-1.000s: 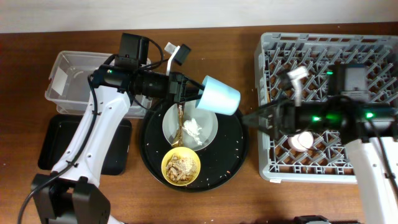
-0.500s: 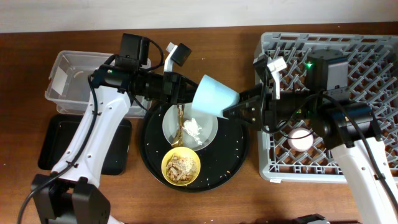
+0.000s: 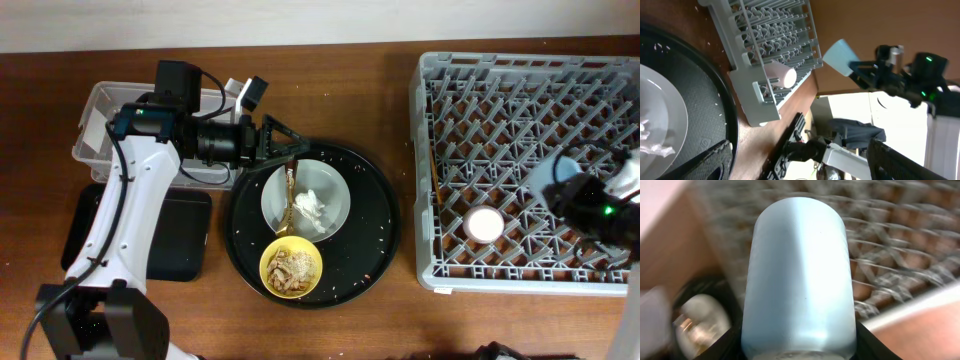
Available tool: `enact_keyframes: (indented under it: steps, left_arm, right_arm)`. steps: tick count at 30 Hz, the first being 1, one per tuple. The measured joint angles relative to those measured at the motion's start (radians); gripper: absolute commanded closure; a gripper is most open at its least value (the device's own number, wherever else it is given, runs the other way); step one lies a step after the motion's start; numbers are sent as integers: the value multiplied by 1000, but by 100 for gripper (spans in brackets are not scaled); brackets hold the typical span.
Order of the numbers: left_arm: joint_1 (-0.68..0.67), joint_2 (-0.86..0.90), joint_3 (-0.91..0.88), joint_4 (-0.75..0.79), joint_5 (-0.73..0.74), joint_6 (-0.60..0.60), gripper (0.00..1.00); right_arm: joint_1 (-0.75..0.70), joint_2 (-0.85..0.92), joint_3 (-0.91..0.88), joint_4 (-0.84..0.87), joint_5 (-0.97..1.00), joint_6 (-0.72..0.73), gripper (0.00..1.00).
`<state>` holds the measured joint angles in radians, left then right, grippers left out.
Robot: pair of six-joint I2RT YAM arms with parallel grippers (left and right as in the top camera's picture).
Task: Sort waste into correct bins and load items into the dishwasher rack
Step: 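Place the blue cup in the dish rack with the right gripper, then grasp the yellow bowl with the left gripper and tip scraps onto the black tray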
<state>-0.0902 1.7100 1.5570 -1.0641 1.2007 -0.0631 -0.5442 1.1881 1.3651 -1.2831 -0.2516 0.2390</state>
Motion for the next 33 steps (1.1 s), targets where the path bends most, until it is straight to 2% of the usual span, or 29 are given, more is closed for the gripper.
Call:
enact_keyframes:
  steps: [5,7,9,11,14,17,22,23,24,26,29,32,33]
  left_arm:
    - [0,0,0,-76,-7,36,14]
    - [0,0,0,-87,-24,53,14]
    - [0,0,0,-89,-37,62,14]
    - [0,0,0,-92,-49,64,15]
    - [0,0,0,-93,-61,71,30]
    - [0,-2,0,-108,-110,84,31]
    - [-15,-151,0,-235,-480,64,32]
    - [-48,-213,0,-272,-644,27,32]
    - [-88,-249,0,-278,-742,0,32]
    - [-190,-280,-25,-270,-920,-70,32]
    - [-335,-267,-187,-219,-1109,-209,32]
    - [-373,-260,-359,-138,-1161,-306,45]
    - [-379,-259,-414,-91,-1152,-324,46]
  right_arm:
    - [-19,302,0,-26,134,45,54]
    - [-19,404,-2,-32,147,47,45]
    - [-19,433,-4,-45,145,46,12]
    - [-20,436,-4,-44,138,48,1]
    - [-19,436,39,-75,75,25,1]
    - [20,374,91,-89,-65,-54,2]
    - [303,16,127,-13,-181,-115,2]
    - [365,-27,132,-5,-190,-119,2]
    - [442,-53,135,-3,-197,-120,1]
    - [559,-55,135,-3,-203,-124,0]
    - [688,-8,121,-5,-203,-130,0]
    - [719,29,117,-31,-181,-130,0]
    - [719,35,117,-35,-176,-130,0]
